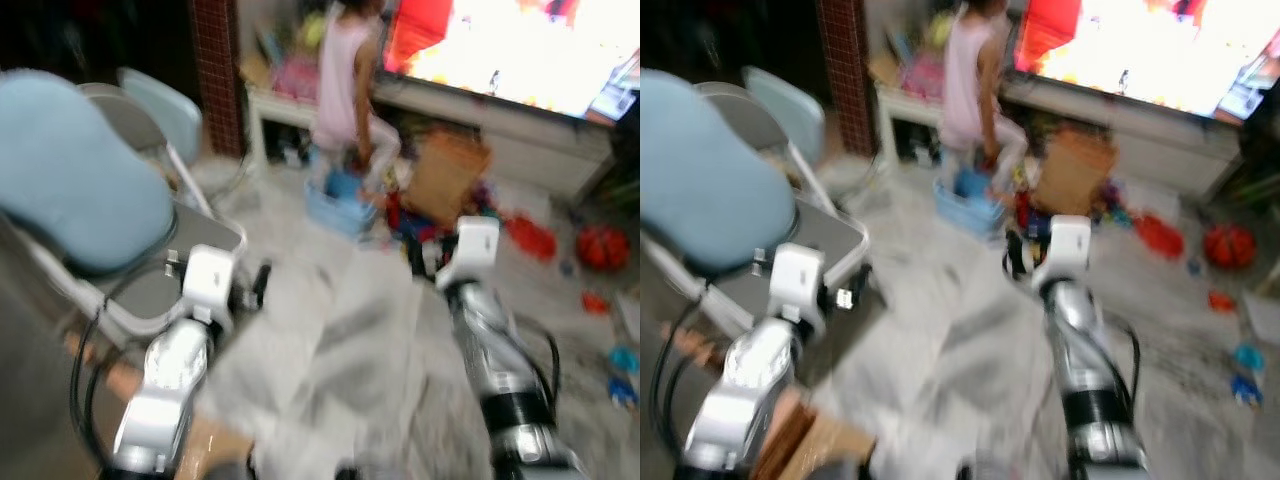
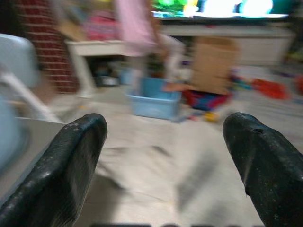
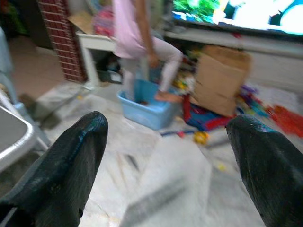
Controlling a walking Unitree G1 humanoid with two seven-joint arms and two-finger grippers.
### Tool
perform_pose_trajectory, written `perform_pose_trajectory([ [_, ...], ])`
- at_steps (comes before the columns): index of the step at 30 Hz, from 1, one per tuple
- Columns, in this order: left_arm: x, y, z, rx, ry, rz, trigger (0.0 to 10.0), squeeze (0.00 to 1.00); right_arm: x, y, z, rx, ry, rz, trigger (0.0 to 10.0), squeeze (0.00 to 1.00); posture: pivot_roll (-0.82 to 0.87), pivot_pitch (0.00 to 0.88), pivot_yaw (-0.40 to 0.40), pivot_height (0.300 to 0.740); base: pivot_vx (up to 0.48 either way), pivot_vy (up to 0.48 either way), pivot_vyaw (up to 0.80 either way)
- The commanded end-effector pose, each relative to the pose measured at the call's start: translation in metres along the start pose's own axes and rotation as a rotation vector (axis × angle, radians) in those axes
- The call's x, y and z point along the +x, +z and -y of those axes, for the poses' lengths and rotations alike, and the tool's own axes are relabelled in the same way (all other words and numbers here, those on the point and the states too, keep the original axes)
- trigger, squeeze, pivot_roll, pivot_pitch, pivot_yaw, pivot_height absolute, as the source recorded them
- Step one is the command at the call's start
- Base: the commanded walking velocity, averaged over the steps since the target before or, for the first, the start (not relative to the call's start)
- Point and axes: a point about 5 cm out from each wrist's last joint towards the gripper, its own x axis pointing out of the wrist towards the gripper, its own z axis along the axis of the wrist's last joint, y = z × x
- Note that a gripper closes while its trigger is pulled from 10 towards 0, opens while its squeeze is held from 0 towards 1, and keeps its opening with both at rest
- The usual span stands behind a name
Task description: Restocking fridge
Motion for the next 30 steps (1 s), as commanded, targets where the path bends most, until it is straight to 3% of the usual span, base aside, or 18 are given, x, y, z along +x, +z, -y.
perform_pose_trajectory([
  [1,-0.003,0.001,-0.004,0.021,0.004,-0.004,10.0,0.0,0.001,0.003,-0.003,0.001,0.006,0.008,10.0,0.0,0.06,0.0,-0.054,0.74,0.0,-0.454,0.0],
  [11,-0.002,0.0,-0.003,0.017,-0.009,-0.01,10.0,0.0,0.003,0.005,-0.003,0.0,0.003,0.008,10.0,0.0,0.06,0.0,-0.055,0.74,0.0,-0.477,0.0],
  [17,-0.001,0.002,-0.002,0.016,-0.021,0.007,10.0,0.0,0.004,0.005,-0.004,0.002,0.003,0.008,10.0,0.0,0.06,0.0,-0.055,0.74,0.0,-0.48,-0.49],
  [30,0.002,0.021,-0.01,0.061,0.013,0.081,10.0,0.0,0.007,0.014,-0.004,-0.004,-0.002,0.032,10.0,0.0,0.07,0.0,-0.06,0.74,0.0,-0.02,-0.67],
])
